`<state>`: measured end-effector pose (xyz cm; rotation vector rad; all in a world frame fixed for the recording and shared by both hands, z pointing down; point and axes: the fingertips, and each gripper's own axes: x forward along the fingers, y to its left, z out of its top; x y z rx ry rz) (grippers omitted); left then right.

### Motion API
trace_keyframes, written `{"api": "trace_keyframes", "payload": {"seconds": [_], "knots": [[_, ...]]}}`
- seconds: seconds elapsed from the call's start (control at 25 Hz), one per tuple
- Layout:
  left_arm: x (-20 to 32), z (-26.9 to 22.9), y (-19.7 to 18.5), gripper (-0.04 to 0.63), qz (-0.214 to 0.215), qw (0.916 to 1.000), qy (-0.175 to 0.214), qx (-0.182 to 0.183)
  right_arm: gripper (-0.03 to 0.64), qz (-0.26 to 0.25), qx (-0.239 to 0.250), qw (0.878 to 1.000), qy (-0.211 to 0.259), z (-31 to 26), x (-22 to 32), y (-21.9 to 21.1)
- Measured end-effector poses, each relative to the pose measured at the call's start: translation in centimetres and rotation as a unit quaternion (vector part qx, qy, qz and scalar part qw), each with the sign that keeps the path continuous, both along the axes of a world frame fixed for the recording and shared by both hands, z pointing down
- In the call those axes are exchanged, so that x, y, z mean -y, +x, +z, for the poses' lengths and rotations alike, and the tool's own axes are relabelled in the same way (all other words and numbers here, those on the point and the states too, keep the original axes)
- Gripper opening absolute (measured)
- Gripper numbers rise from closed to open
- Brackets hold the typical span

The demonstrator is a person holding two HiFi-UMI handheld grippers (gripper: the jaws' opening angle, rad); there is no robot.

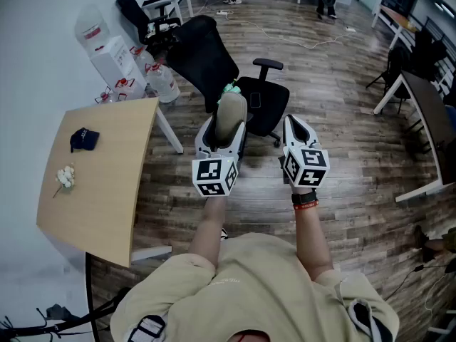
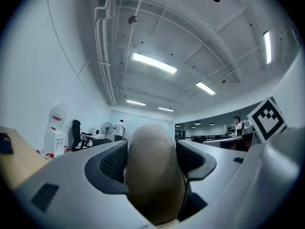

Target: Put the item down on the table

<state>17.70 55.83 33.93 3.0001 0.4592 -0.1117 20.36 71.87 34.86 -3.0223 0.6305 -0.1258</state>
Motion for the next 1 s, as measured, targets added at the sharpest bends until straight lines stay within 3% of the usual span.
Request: {"api": "trace_keyframes", "payload": {"seconds": [0.2, 0.48, 1.0], "knots": [[3.2, -0.4, 0.6, 0.331, -0.008, 1.0, -0.002, -0.003, 0.012, 0.0, -0.03, 1.0, 0.009, -1.2, 3.0, 0.3], [8.3, 0.0, 1.7, 0.331, -0.022, 0.9997, -0.004, 0.0, 0.012, -0.01, -0.014, 1.0, 0.017, -0.2, 7.8, 2.1], [23.8, 0.5, 0.5, 0.331, -0.086, 0.9962, 0.006, 0.013, 0.012, -0.09, 0.009, 0.995, 0.039, 0.7, 25.4, 3.7]]}}
